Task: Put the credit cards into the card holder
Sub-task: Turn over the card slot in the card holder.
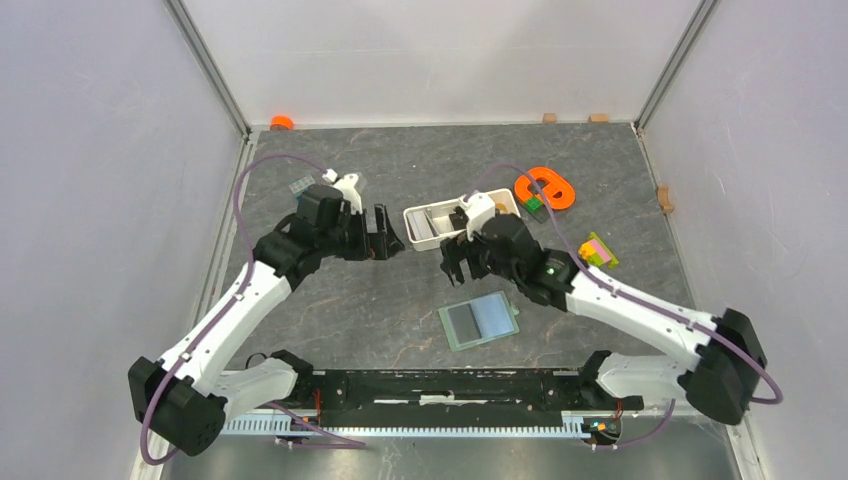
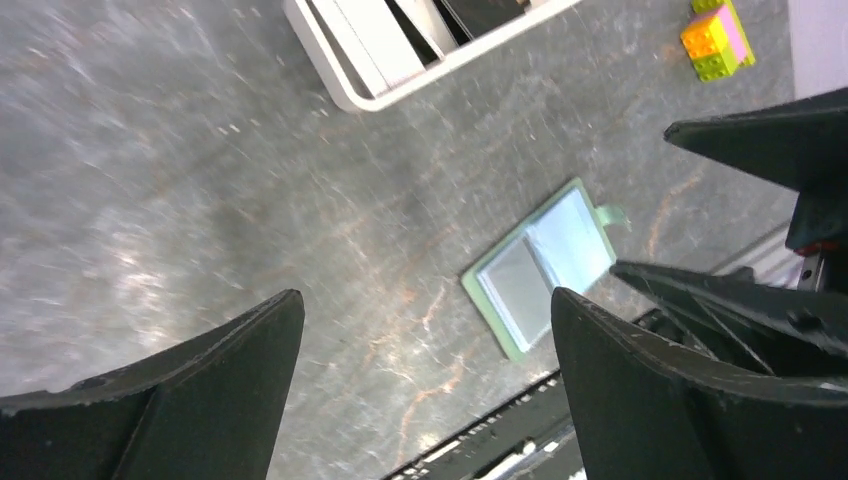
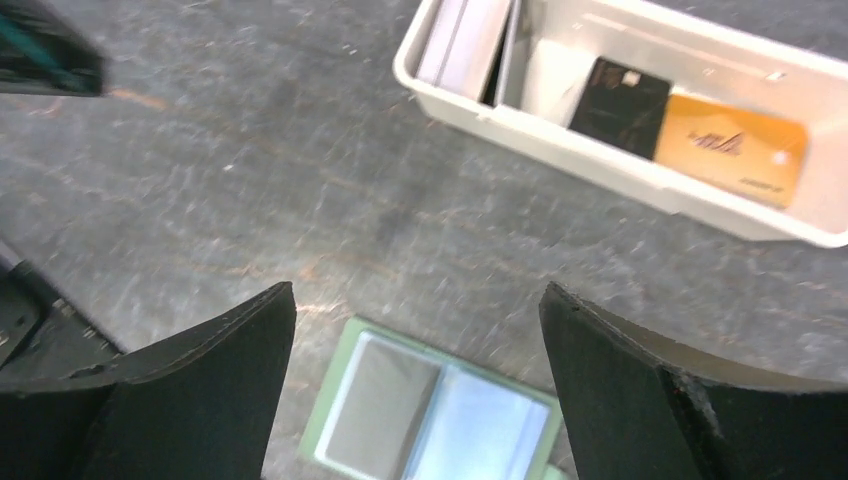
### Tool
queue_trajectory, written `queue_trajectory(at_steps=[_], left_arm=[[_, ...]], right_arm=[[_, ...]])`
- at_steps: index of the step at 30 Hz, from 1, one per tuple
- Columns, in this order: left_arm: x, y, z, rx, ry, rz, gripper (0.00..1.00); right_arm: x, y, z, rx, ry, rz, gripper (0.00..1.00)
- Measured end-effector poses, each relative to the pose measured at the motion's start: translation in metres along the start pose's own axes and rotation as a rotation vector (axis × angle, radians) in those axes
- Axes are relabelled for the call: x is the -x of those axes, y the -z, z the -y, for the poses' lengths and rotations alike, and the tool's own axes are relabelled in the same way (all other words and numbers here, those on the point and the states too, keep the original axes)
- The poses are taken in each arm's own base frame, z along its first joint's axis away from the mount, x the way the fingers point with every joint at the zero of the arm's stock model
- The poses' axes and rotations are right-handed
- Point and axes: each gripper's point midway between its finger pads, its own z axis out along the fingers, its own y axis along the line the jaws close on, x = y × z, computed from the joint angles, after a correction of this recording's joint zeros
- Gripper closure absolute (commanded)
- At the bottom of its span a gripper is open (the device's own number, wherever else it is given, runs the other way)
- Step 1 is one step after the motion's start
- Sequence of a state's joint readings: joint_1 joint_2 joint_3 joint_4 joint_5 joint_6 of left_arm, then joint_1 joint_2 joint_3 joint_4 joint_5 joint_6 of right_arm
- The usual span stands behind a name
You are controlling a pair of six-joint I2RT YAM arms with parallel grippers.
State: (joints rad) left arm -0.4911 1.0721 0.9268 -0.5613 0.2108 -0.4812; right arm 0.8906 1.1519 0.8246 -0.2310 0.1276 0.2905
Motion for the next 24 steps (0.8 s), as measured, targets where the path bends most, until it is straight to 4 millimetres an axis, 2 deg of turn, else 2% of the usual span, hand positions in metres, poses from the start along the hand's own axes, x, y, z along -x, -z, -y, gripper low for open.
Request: queue_trajectory(at_steps=[3,5,9,13,18,24], left_arm=[[0.022,0.012,-0.008,0.051,-0.072,0.055,0.00],[0.027,0.014,-0.019,0.101,-0.105,0.073,0.00],[0.021,0.012,-0.042,0.194,-0.143,0.064,0.00],[0.009,0.009,-0.059,0.245,-0.159,0.030,0.00],[0.008,0.009,-0.062,0.257,-0.171,0.028,0.00],[0.006,0.011,-0.064,0.258,-0.173,0.033,0.00]], right_arm=[[0.013,-0.018,0.014,-0.067,0.041,-0.027,0.12],[0.020,-0.031,0.025,-0.111,0.064,-0.053,0.16],[0.030,-0.059,0.036,-0.173,0.116,-0.095,0.25],[0.040,-0.085,0.039,-0.200,0.166,-0.127,0.33],[0.045,-0.116,0.039,-0.216,0.206,-0.159,0.41],[0.032,-0.138,0.042,-0.225,0.236,-0.225,0.49]])
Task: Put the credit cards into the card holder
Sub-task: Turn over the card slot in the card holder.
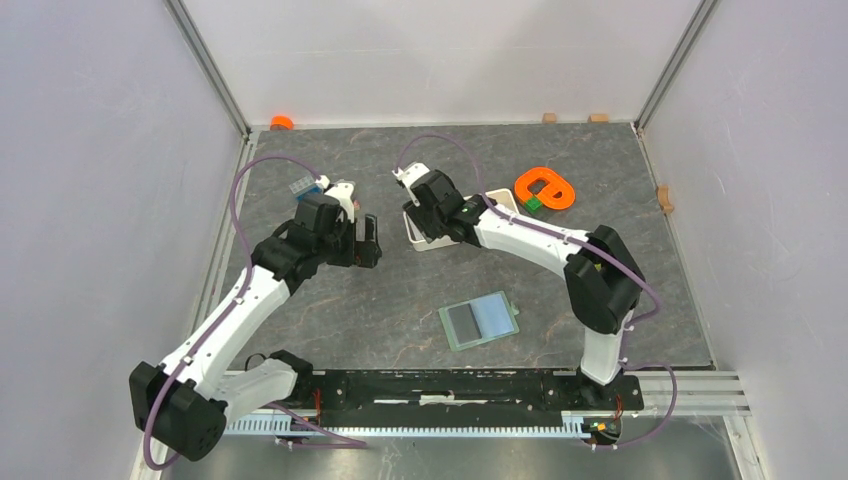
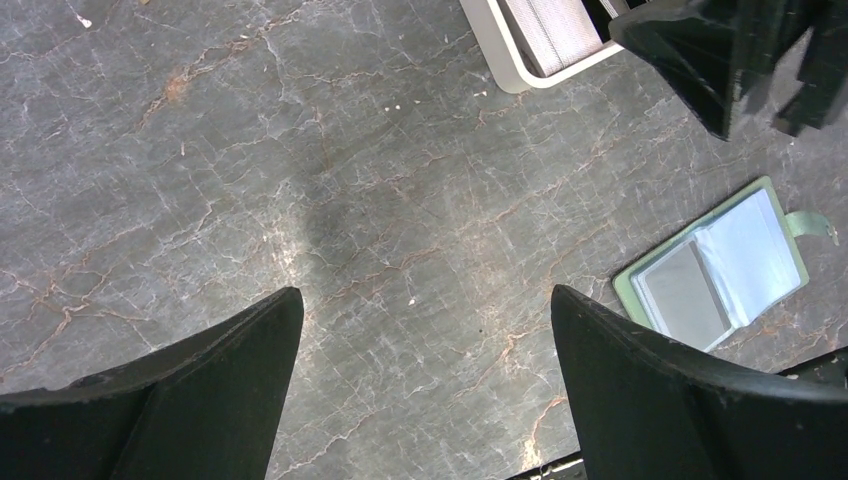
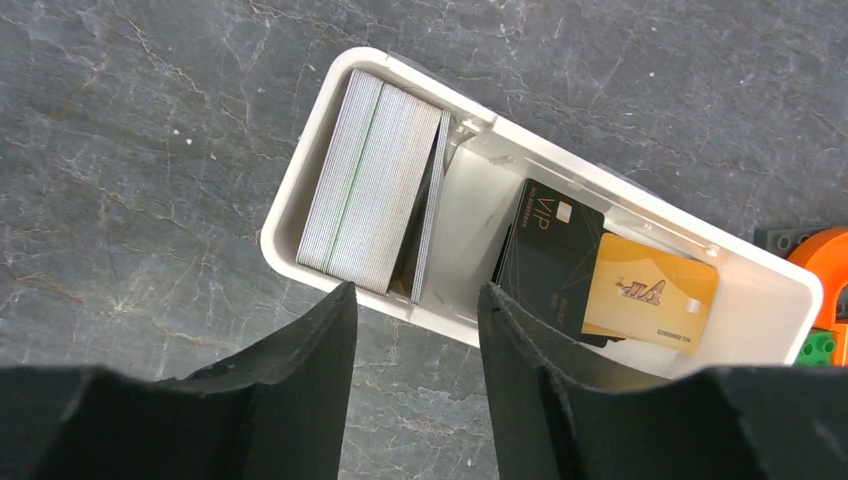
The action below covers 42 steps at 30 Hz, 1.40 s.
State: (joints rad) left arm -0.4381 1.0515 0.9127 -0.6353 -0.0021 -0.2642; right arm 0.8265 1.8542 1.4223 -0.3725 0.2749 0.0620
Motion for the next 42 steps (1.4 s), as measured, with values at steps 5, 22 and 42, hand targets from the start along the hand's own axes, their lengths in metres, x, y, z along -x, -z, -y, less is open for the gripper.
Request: queue_trajectory(at_steps=[5,22,42], left_arm=[[0.001,0.002,0.000,-0.002,0.000,0.010,0.00],[0.003,0.005,-0.001,-0.002,0.003,0.022,0.00],[0.003,0.005,-0.001,0.000,0.004,0.022,0.00]], right_arm=[[-0.008,-0.014,0.000,-0.019,0.020,-0.040,0.52],[-0.027,-0.036,0.008,-0.096,0.062,-0.115,0.62],[-0.033,-0.051,0.002,-0.071,0.071,-0.132,0.75]])
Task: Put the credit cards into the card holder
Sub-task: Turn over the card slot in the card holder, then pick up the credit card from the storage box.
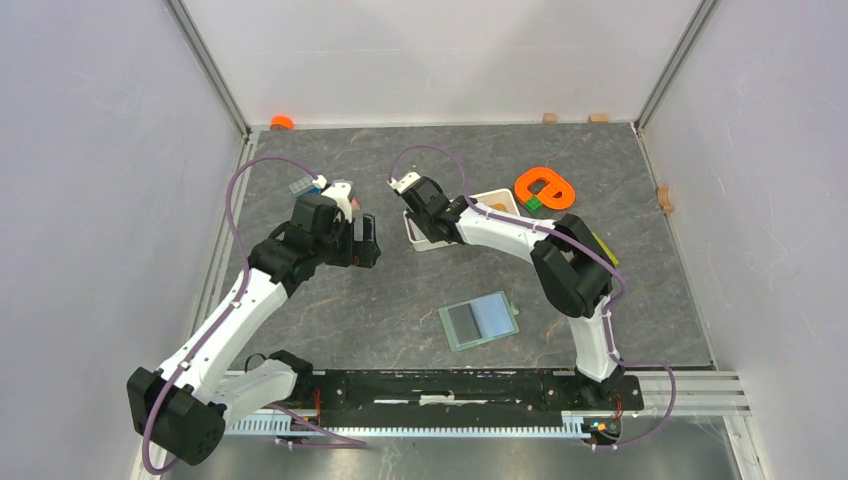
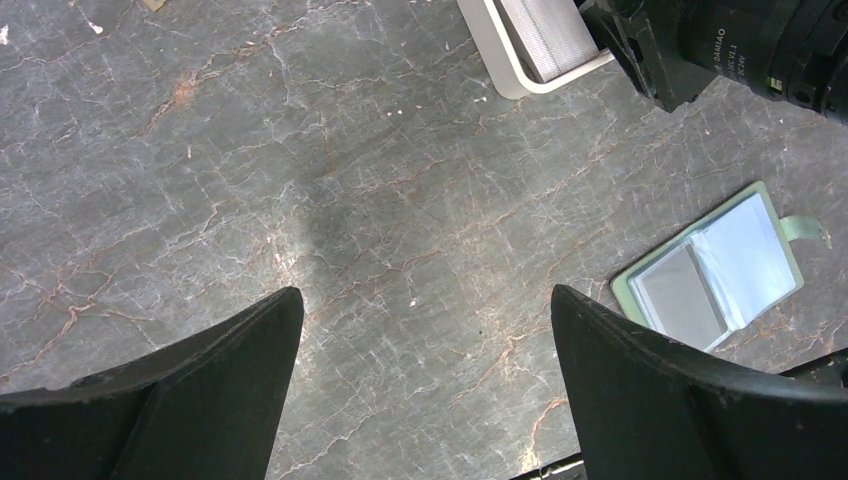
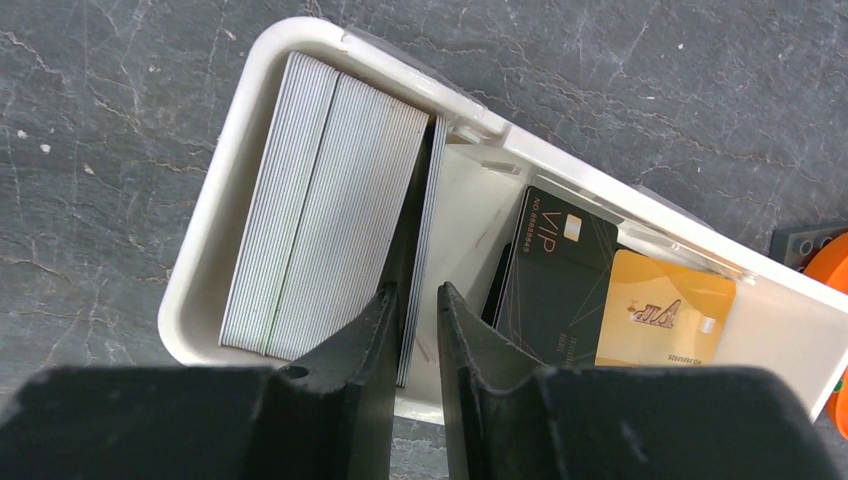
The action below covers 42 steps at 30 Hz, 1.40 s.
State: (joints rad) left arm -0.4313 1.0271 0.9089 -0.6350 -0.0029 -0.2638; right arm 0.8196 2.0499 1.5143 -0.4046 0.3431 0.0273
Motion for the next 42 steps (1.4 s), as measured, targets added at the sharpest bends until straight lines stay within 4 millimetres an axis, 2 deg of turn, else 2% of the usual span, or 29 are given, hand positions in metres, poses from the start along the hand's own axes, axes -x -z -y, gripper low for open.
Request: queue_trajectory(at_steps=[16,22,29,35,42], left_arm=[[-0.005,-0.001,-0.001,0.003,0.000,-0.009,0.00],[-0.005,-0.001,-0.001,0.003,0.000,-0.009,0.00],[-0.004,-0.001,-0.002,0.007,0.000,-0.008,0.00],[-0.005,-0.001,-0.003,0.010,0.000,-0.008,0.00],[-0.004,-0.001,-0.004,0.018,0.001,-0.005,0.00]], right_arm=[[0.013,0.010,-0.003,0.037,-0.014,0.041,0.84],[0.016,0.010,-0.003,0.042,-0.018,0.055,0.79],[0.015,0.006,0.005,0.066,-0.062,0.053,0.66],[0.007,0.002,0.009,0.103,-0.109,0.043,0.68],[0.005,0.002,0.000,0.151,-0.121,0.042,0.74]])
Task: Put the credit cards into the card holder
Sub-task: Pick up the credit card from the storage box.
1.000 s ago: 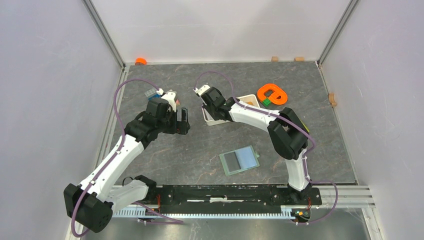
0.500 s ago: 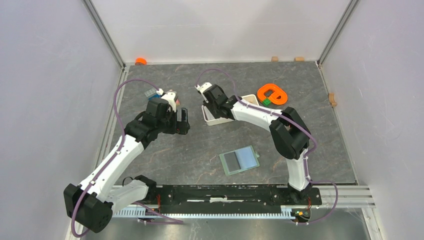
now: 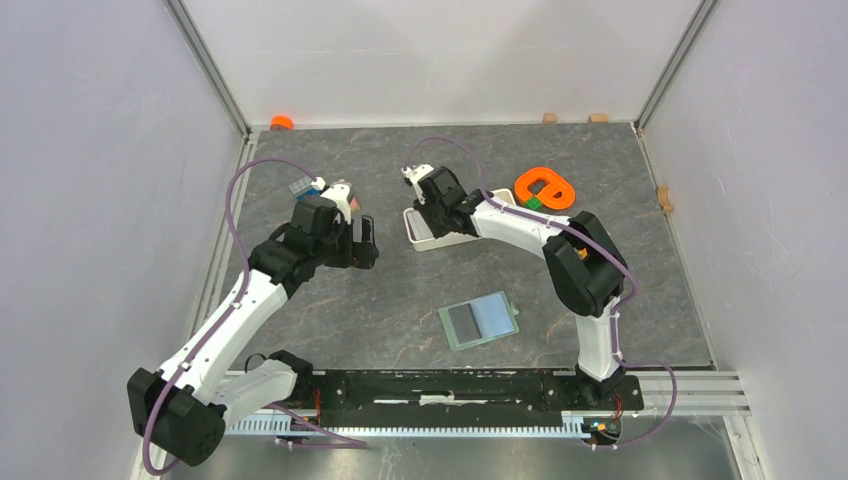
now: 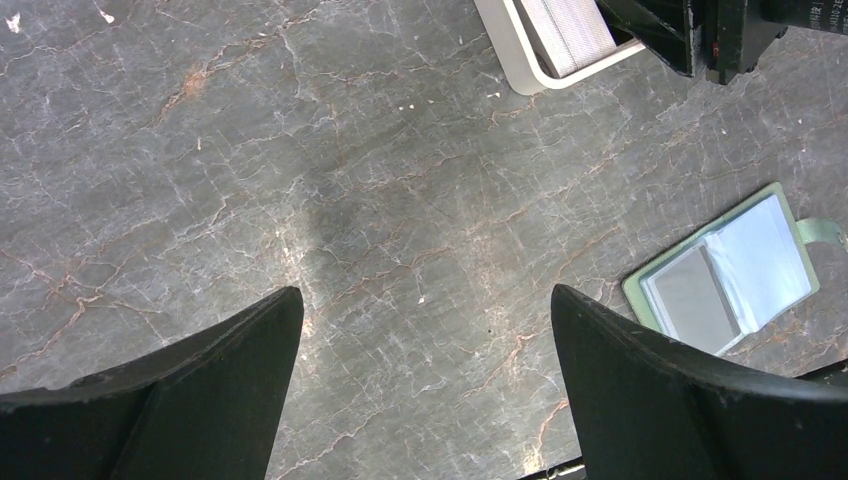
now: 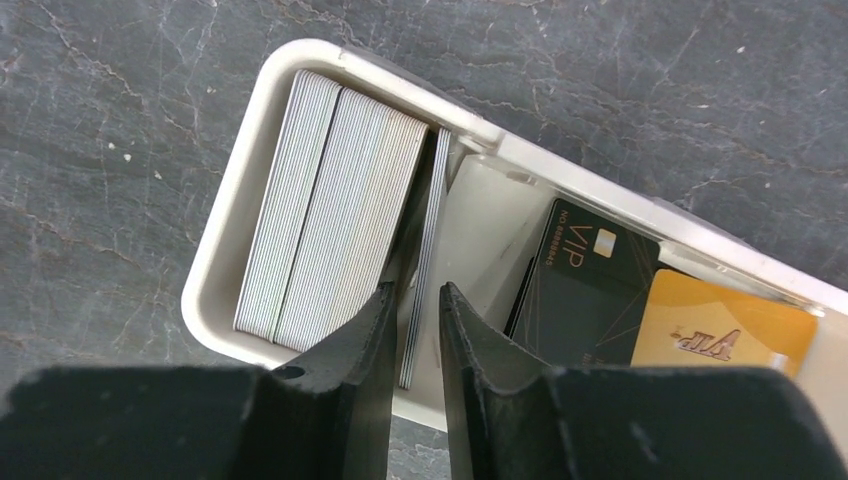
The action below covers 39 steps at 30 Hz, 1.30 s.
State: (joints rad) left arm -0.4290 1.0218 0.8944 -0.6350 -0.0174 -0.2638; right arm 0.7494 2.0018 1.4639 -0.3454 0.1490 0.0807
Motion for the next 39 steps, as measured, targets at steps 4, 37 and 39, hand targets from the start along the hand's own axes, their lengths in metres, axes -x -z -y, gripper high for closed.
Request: queue_trajectory(at_steps=[4,37,39], left_arm=[[0.000,0.000,-0.001,0.002,0.002,0.001,0.00],[0.000,0.001,-0.001,0.003,0.002,0.003,0.00],[0.000,0.000,-0.001,0.004,0.002,0.003,0.00]], right_arm=[[-0.002,-0.001,-0.002,0.036,-0.023,-0.005,0.77],[0.023,0.021,-0.003,0.079,-0.048,0.068,0.57],[0.023,0.021,0.005,0.051,-0.039,0.070,0.54]])
